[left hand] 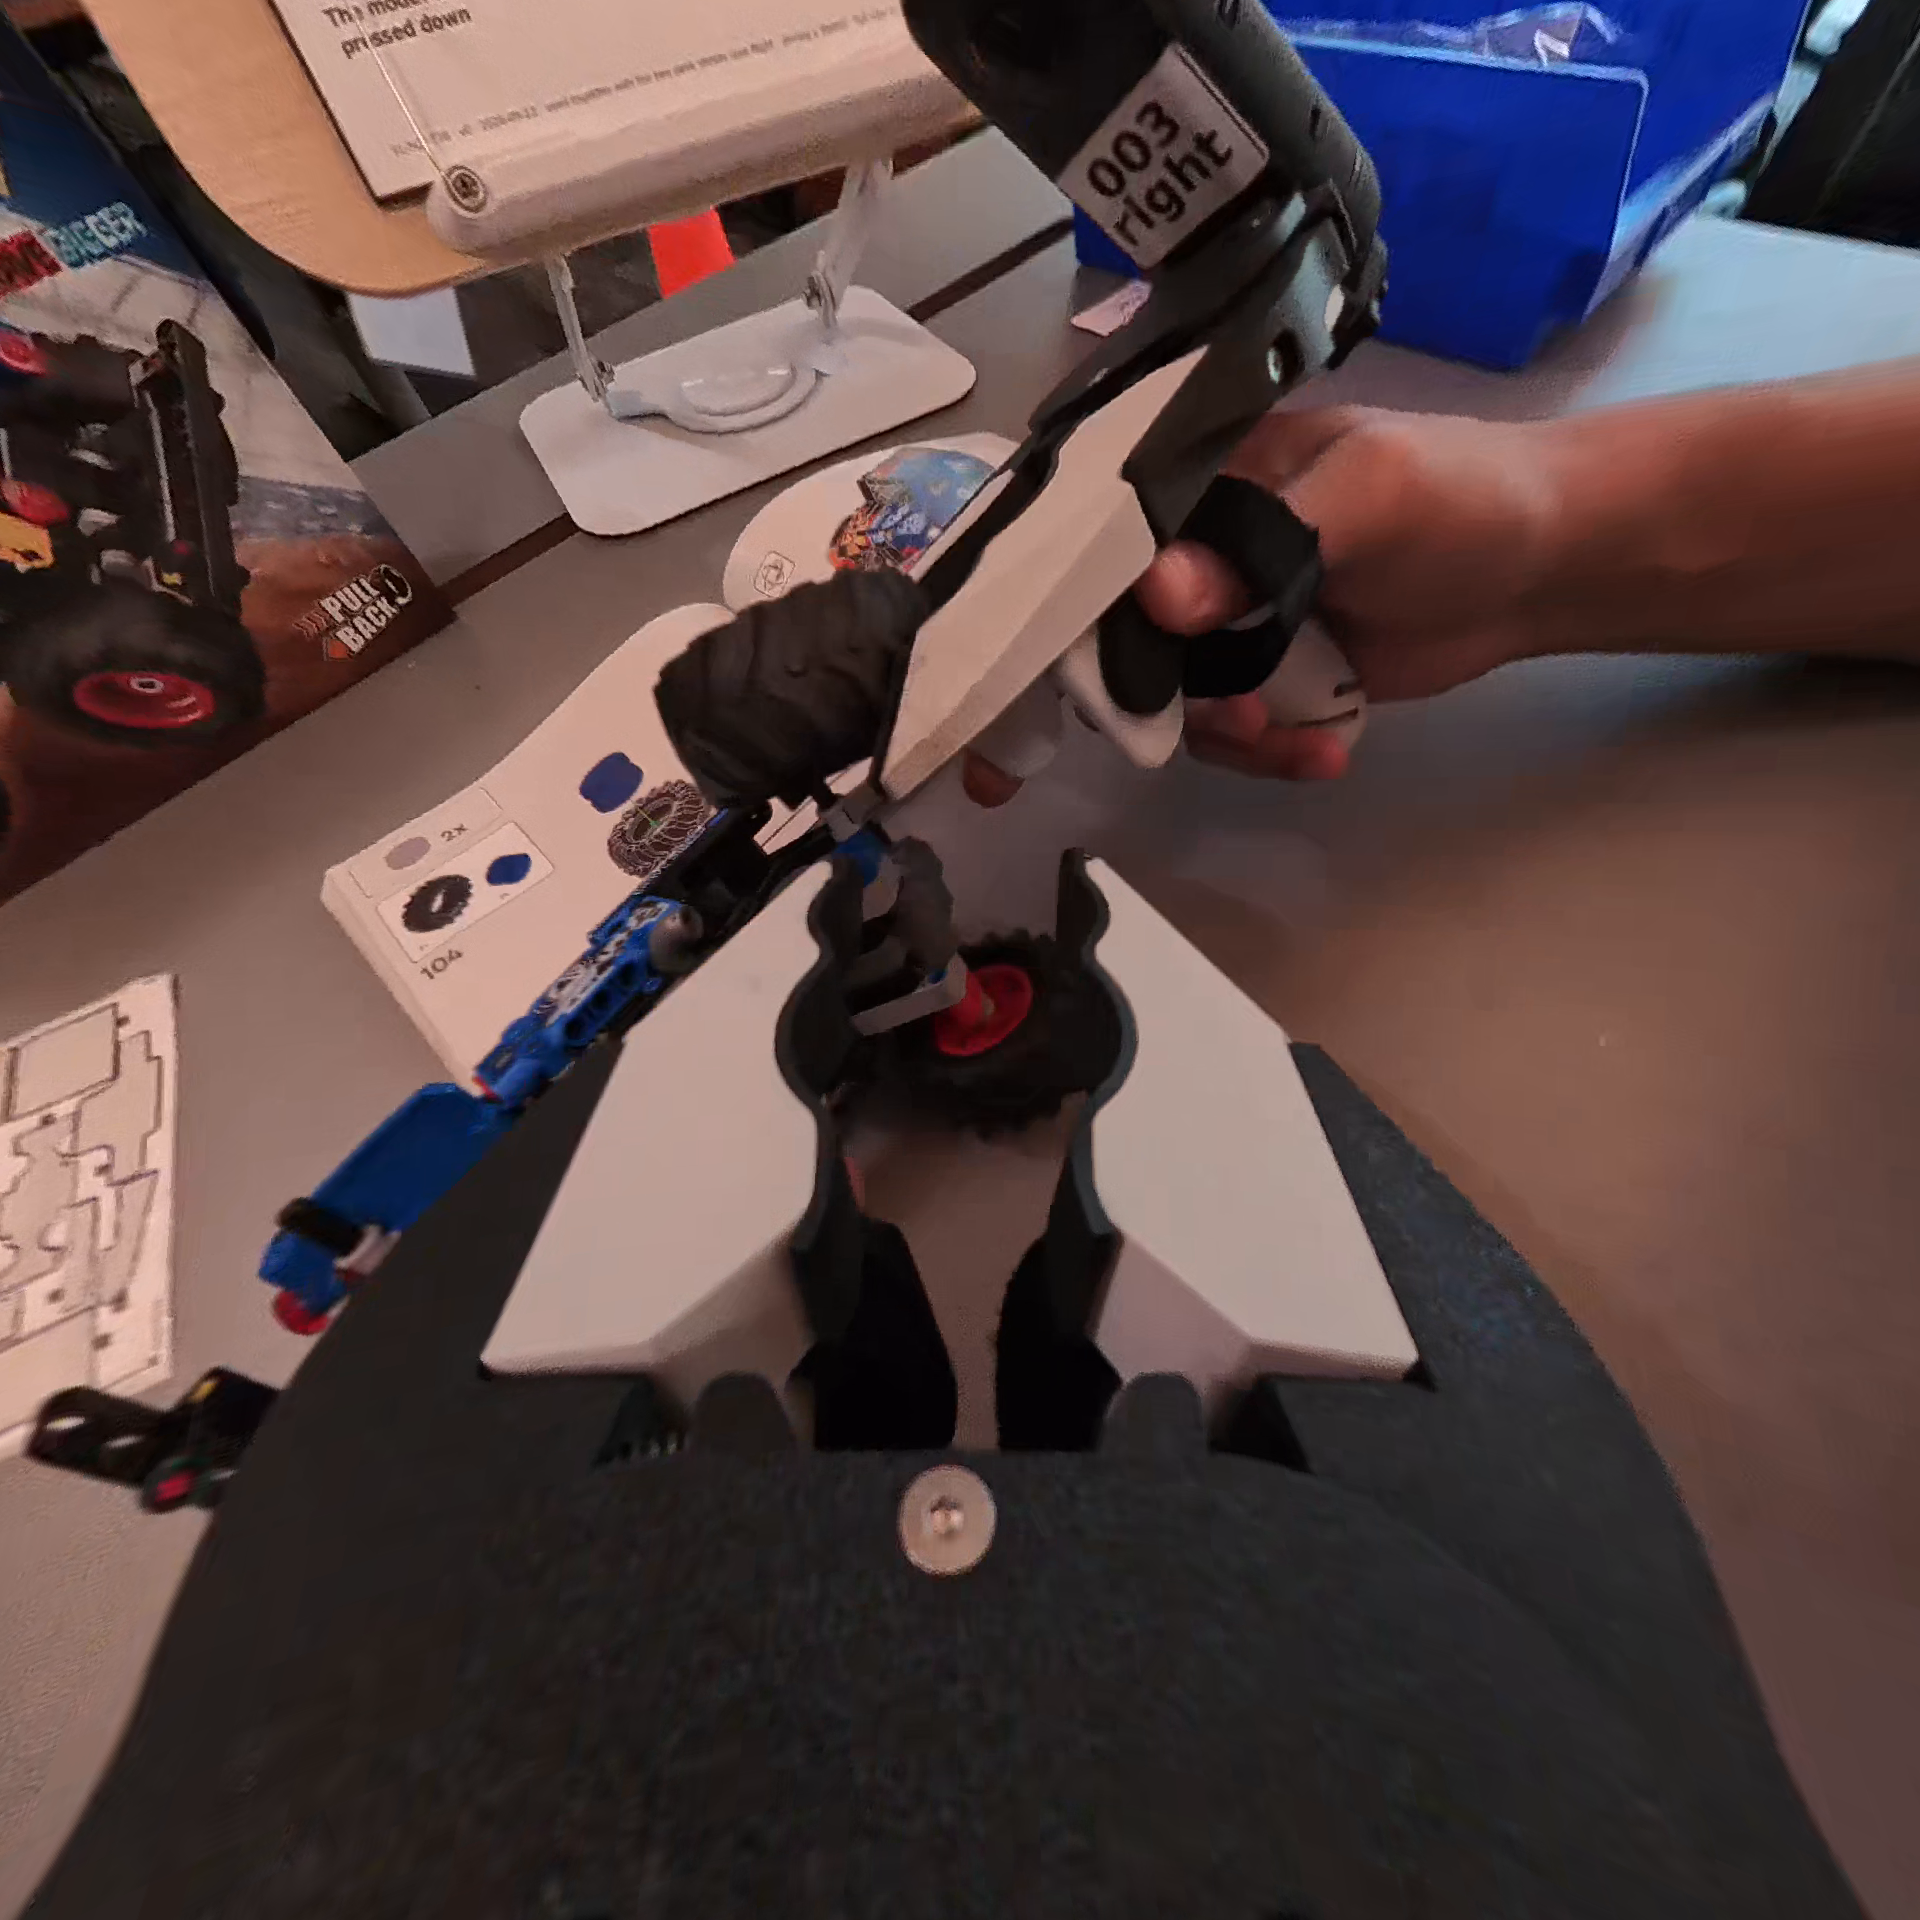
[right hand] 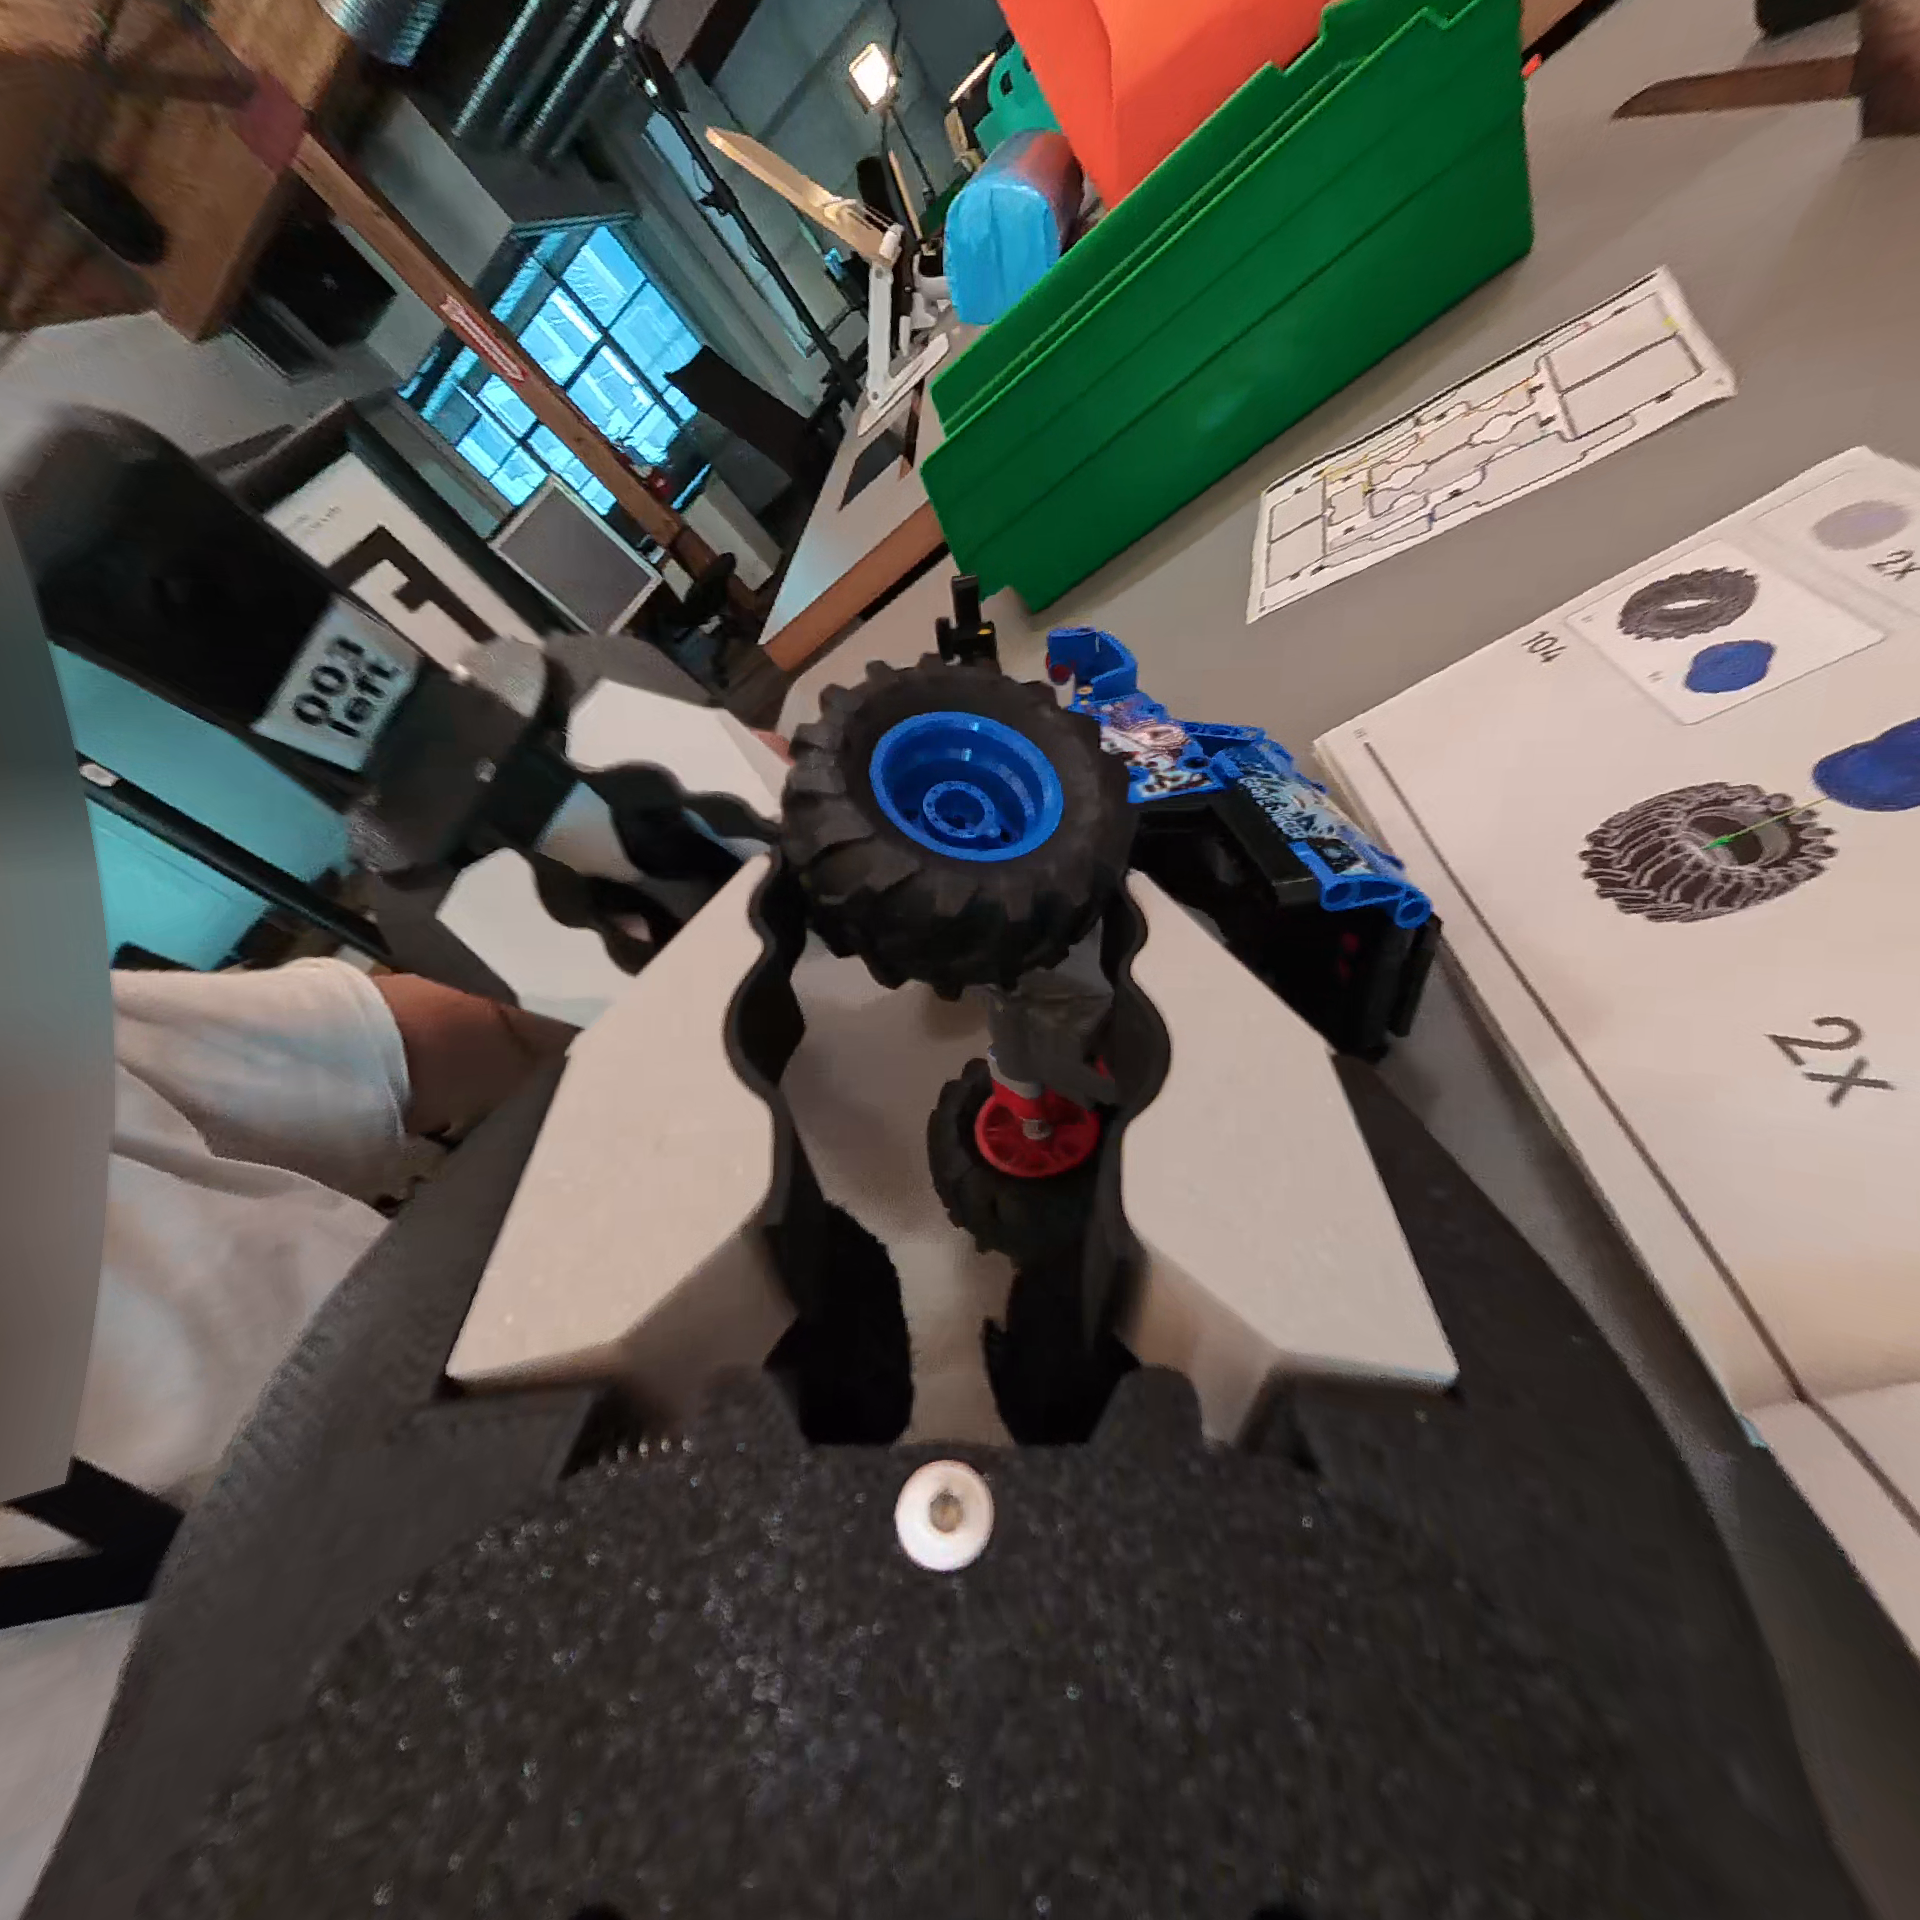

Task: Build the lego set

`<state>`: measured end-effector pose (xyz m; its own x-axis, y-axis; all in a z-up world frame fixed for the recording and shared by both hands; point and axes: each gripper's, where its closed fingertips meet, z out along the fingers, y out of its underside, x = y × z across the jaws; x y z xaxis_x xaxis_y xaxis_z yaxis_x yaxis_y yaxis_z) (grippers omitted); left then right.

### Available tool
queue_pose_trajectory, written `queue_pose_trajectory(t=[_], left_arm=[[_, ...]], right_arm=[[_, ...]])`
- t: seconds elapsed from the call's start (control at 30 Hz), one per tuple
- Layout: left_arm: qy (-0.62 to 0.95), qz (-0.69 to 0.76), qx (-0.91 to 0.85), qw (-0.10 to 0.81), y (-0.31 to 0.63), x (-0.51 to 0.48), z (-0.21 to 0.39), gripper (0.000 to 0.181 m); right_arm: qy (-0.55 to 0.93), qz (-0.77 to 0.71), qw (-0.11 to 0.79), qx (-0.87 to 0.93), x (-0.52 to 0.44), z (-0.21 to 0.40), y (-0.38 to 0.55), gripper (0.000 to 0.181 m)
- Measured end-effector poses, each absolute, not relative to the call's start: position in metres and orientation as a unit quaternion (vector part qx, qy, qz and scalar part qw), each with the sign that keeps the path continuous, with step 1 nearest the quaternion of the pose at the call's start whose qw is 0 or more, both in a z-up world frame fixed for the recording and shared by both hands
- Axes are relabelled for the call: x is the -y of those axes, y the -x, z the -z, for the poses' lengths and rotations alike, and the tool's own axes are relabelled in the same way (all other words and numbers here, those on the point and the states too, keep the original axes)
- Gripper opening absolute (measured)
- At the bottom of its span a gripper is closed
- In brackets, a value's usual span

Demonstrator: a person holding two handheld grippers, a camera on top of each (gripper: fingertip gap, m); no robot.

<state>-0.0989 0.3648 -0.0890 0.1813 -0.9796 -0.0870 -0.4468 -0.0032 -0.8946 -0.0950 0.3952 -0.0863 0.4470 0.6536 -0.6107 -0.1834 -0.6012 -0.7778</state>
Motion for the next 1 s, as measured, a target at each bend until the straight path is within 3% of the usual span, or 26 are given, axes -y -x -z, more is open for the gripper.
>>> queue_pose_trajectory(t=[0.17, 0.47, 0.73, 1.0], left_arm=[[0.679, 0.314, -0.489, 0.449, 0.087, -0.387, 0.103, 0.035], [0.674, 0.323, -0.48, 0.459, 0.081, -0.394, 0.114, 0.011], [0.652, 0.341, -0.488, 0.47, 0.08, -0.387, 0.114, 0.01], [0.635, 0.347, -0.495, 0.481, 0.078, -0.383, 0.113, 0.01]], right_arm=[[0.727, -0.559, 0.376, 0.134, -0.389, 0.083, 0.1, 0.057], [0.727, -0.58, 0.345, 0.127, -0.382, 0.086, 0.1, 0.055], [0.772, -0.463, 0.361, 0.242, -0.386, 0.095, 0.097, 0.056], [0.798, -0.455, 0.27, 0.289, -0.375, 0.097, 0.099, 0.055]])
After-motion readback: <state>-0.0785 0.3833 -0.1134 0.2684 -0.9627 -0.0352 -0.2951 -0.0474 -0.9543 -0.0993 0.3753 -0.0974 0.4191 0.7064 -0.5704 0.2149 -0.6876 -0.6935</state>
